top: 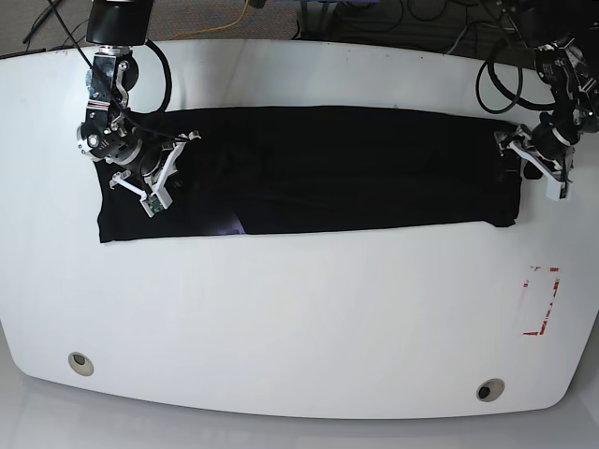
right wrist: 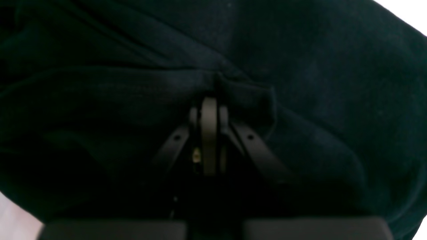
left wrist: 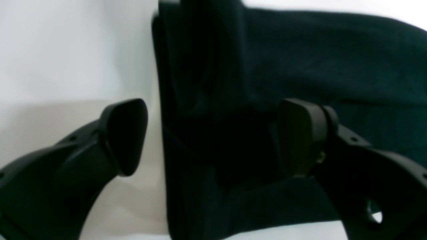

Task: Layout the t-shirt on the table in an organized manner, then fold the t-shirt properly
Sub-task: 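Hold the side edges and lift the left gripper's edge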

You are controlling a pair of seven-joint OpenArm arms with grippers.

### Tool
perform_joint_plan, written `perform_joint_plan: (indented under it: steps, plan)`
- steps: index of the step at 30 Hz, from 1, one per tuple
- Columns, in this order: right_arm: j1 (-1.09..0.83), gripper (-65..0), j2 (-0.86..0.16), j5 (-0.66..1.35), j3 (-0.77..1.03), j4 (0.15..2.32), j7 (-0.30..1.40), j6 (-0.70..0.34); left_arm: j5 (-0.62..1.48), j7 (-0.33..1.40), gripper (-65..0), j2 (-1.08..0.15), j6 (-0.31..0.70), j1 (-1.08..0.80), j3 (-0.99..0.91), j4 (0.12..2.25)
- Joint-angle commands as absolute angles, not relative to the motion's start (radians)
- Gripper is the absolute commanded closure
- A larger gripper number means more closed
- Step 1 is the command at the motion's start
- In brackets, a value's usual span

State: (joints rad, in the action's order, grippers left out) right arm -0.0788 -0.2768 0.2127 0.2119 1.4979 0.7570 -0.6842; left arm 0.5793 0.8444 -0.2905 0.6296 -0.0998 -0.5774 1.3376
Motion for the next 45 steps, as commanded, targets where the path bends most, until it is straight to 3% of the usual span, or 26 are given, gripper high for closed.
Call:
perform_joint_plan:
  steps: [1, 16, 26, 33, 35, 45]
  plan:
    - [-0.087, 0.0, -0.277, 0.180, 0.205, 1.492, 0.825, -0.698, 0.582, 0.846, -56.8, -0.306, 0.630, -0.087, -0.568, 1.323]
    - [-0.091, 0.0, -0.277, 0.182, 0.205, 1.492, 0.825, -0.698, 0.584, 0.846, -54.5, -0.300, 0.630, -0.090, -0.449, 1.313]
    - [-0.091, 0.0, -0.277, 0.182, 0.206, 1.492, 0.825, -0.698, 0.585, 0.846, -31.7, -0.298, 0.631, -0.087, -0.444, 1.314]
    - [-0.093, 0.0, -0.277, 0.182, 0.206, 1.492, 0.823, -0.698, 0.587, 0.819, -4.4, -0.298, 0.631, -0.085, -0.444, 1.314]
    - [-0.093, 0.0, -0.275, 0.182, 0.206, 1.492, 0.823, -0.698, 0.587, 0.796, 0.0, -0.297, 0.630, -0.085, -0.441, 1.314]
    - [-0.094, 0.0, -0.275, 0.182, 0.206, 1.497, 0.823, -0.698, 0.588, 0.779, 0.0, -0.242, 0.636, -0.091, -0.440, 1.409]
